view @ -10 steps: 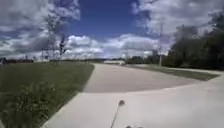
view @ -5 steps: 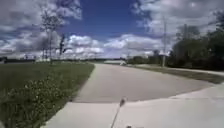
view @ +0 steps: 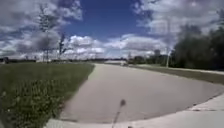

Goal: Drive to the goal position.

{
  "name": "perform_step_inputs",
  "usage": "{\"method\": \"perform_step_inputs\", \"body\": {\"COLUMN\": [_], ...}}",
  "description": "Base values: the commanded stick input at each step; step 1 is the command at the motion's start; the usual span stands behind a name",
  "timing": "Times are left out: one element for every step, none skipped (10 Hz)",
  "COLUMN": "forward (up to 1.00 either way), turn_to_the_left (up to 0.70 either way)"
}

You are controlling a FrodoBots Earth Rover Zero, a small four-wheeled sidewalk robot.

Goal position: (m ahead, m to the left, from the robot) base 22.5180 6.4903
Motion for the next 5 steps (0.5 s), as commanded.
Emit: {"method": "perform_step_inputs", "body": {"forward": [1.00, 1.00, 1.00, 1.00, 1.00], "turn_to_the_left": [0.00, 0.00, 0.00, 0.00, 0.00]}}
